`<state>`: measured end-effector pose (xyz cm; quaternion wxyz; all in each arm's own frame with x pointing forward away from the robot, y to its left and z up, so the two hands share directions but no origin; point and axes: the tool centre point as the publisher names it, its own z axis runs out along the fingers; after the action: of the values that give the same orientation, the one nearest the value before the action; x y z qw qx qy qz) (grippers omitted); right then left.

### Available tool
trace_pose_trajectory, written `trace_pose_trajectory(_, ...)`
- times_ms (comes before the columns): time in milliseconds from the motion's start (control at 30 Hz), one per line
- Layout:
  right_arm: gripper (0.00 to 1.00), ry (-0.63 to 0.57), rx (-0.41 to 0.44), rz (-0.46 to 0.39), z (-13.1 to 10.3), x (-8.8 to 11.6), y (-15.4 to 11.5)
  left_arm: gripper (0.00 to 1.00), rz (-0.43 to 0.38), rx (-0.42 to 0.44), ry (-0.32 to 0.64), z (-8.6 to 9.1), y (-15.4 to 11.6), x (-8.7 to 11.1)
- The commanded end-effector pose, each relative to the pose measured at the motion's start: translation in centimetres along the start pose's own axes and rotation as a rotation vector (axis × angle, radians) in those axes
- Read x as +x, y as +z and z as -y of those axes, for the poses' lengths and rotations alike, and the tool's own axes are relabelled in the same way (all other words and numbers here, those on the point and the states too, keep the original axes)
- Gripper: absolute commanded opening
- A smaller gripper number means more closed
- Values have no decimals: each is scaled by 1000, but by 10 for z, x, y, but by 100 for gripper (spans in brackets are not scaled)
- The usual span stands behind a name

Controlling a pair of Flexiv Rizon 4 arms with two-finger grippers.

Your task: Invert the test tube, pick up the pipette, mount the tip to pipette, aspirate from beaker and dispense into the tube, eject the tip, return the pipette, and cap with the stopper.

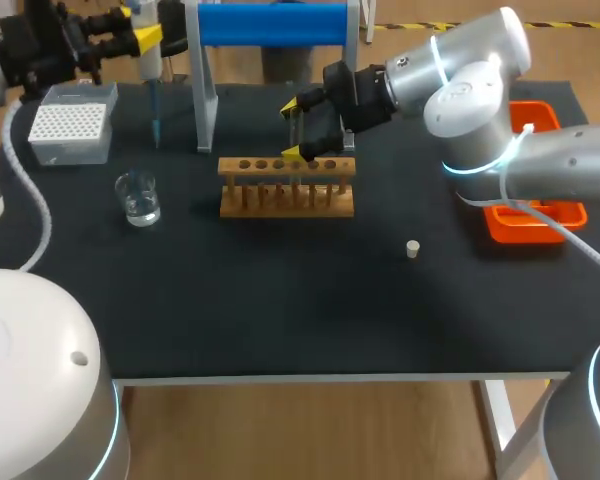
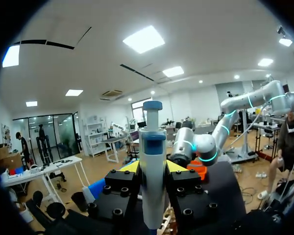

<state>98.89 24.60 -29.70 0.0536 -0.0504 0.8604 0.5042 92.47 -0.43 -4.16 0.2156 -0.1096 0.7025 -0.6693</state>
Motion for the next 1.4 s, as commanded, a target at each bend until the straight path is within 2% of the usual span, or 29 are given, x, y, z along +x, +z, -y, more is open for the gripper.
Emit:
trace_pose_trajectory(33,100,0,1,-2,0,0,-1,0,-9,-1,2,22,27,-3)
trace_pose_trajectory(300,100,0,1,-2,0,0,-1,0,-92,60,-22,53,71,6)
trace_pose_trajectory(533,100,0,1,-2,0,0,-1,0,-165,87,-20,65,106,11)
trace_pose_trajectory(833,100,0,1,-2,0,0,-1,0,-232,120,-39,67,140,16)
trace_pose_trajectory(1400,100,0,1,-2,0,0,-1,0,-298,120,-116,61,172,22)
